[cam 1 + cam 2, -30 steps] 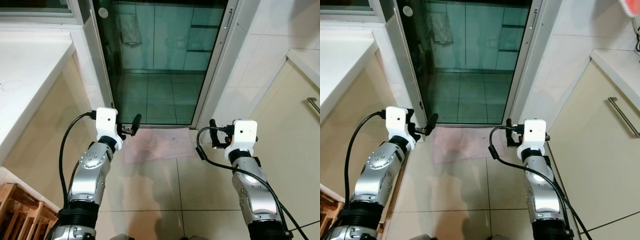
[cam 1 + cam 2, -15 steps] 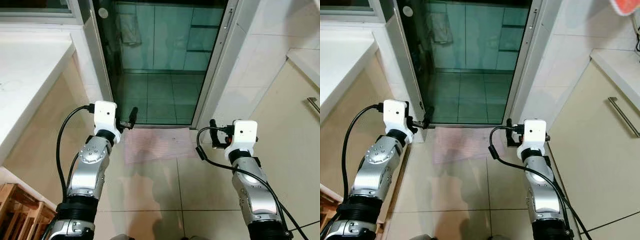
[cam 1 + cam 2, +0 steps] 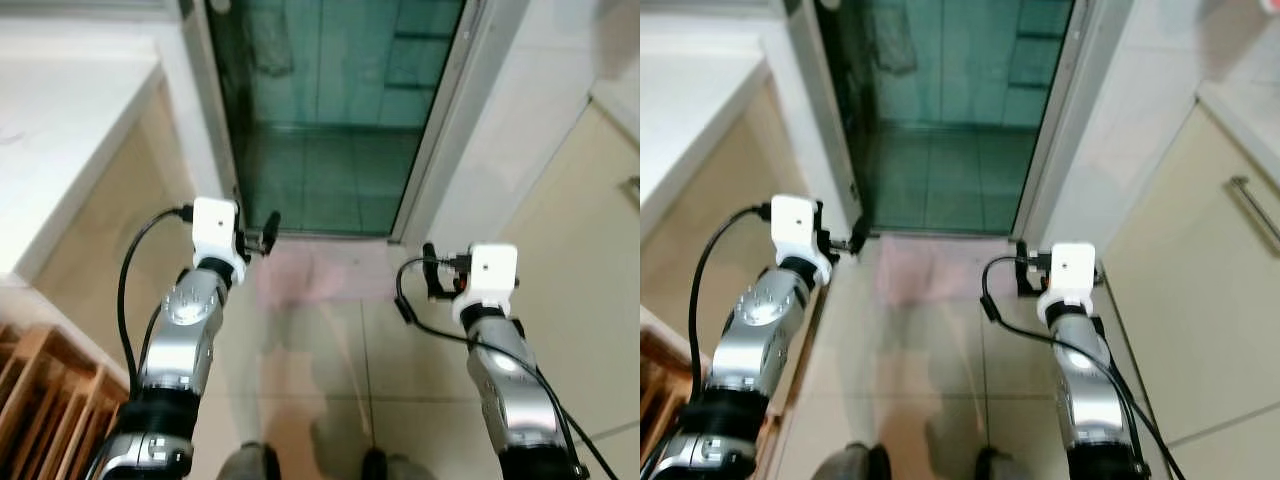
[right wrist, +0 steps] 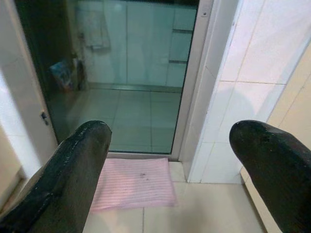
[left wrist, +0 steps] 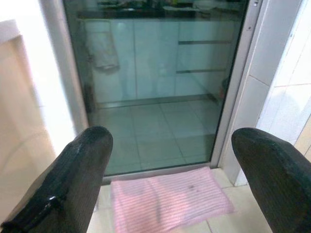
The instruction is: Restocking fridge
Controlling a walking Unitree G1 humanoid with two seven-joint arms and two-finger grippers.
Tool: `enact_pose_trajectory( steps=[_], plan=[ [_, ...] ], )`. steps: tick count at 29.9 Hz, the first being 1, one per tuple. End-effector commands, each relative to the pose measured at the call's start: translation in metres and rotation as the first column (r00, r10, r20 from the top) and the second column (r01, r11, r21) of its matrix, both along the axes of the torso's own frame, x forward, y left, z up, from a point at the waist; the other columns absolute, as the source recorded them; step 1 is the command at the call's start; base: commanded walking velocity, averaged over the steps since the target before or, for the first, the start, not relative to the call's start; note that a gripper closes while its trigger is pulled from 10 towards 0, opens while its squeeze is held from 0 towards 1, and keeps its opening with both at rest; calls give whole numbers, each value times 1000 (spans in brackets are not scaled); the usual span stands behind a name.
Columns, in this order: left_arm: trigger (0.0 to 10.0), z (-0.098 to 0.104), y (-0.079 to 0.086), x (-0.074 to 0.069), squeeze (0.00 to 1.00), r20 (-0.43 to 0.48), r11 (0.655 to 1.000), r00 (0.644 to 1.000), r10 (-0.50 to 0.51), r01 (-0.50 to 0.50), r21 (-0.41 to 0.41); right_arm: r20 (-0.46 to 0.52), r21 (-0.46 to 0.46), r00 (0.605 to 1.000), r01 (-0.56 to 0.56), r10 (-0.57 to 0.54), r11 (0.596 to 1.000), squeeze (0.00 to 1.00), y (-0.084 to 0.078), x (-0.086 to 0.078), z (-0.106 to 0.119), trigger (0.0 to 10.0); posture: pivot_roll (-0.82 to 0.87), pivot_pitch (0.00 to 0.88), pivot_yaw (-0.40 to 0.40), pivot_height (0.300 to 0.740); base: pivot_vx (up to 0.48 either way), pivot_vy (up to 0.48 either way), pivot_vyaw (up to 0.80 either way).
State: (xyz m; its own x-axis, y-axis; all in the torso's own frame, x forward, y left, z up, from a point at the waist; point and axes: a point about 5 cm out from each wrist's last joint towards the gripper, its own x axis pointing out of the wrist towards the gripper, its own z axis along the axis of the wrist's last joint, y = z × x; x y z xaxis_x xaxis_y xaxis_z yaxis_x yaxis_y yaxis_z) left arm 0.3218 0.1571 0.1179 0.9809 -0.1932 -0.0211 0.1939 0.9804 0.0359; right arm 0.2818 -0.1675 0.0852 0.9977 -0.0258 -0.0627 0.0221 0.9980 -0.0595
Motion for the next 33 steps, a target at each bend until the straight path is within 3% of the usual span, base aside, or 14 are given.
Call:
enact_pose_trajectory(
  steps=[1, 26, 33],
  plan=[
    [10000, -3, 0, 0, 0, -17, 1000, 1000, 2, -2, 1, -3, -8, 1000, 8, -8, 1000, 0, -3, -1, -1, 10000, -42, 0, 1, 740, -412, 0, 0],
    [10000, -3, 1, 4, 0, -23, 1000, 1000, -6, 6, 0, -10, 5, 1000, 17, -17, 1000, 0, -2, -1, -3, 10000, -44, 0, 16, 740, -406, 0, 0],
    [10000, -3, -2, 3, 0, -2, 999, 1000, -27, 27, 29, 16, 9, 999, -30, 29, 1000, 0, 4, -1, -1, 10000, -41, 0, 17, 740, -35, 0, 324]
  ],
)
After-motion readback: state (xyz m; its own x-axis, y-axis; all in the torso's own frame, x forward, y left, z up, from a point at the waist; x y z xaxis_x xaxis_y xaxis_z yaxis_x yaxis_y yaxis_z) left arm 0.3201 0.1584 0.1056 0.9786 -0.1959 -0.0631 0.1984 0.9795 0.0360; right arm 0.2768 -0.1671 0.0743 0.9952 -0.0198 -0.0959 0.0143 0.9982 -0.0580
